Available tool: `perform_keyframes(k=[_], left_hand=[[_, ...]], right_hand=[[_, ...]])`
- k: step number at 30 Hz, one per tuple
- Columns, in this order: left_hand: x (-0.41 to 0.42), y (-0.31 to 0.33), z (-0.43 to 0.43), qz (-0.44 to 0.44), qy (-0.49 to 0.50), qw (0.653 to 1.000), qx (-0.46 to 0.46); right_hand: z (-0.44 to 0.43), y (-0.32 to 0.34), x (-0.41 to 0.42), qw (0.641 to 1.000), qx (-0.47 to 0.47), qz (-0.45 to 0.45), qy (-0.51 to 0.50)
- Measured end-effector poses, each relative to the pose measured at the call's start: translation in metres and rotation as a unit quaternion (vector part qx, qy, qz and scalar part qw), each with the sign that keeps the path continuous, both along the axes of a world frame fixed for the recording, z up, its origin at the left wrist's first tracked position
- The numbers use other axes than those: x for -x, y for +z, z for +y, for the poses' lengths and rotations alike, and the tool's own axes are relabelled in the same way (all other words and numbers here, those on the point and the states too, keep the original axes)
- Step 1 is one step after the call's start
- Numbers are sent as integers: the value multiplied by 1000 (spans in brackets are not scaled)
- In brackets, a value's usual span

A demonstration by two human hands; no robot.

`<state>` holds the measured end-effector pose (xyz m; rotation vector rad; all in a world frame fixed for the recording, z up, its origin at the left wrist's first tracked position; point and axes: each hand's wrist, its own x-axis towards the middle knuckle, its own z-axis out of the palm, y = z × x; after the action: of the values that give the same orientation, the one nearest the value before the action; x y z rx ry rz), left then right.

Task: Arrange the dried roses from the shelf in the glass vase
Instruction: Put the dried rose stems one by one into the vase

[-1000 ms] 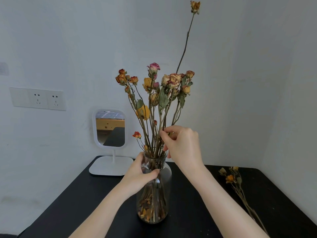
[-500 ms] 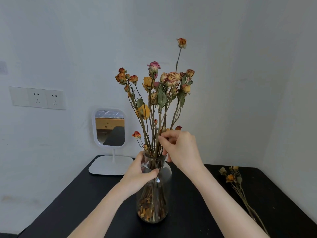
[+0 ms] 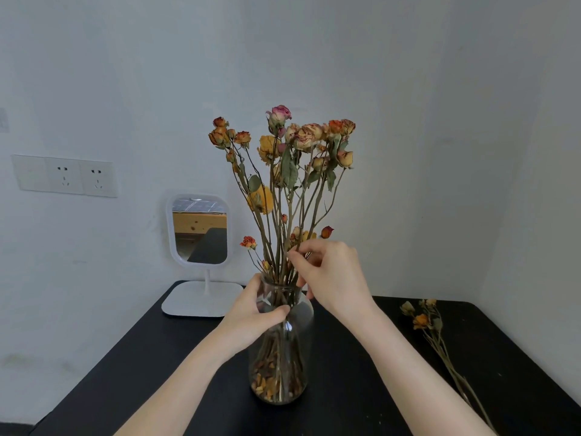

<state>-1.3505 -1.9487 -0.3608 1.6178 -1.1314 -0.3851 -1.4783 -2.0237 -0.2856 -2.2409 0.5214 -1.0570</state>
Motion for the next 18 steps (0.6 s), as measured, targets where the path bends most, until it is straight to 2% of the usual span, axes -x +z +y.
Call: perform_keyframes(k=[14, 16, 18], left_hand=[[-8, 9, 6, 32, -54, 997, -35], [-3, 10, 10, 32, -43, 998, -19], [6, 5, 17, 22, 16, 999, 27]], right_hand=[[3, -10, 7, 1000, 3, -2, 3], [3, -11, 11, 1000, -2, -13, 3], [1, -12, 18, 1000, -2, -20, -1]])
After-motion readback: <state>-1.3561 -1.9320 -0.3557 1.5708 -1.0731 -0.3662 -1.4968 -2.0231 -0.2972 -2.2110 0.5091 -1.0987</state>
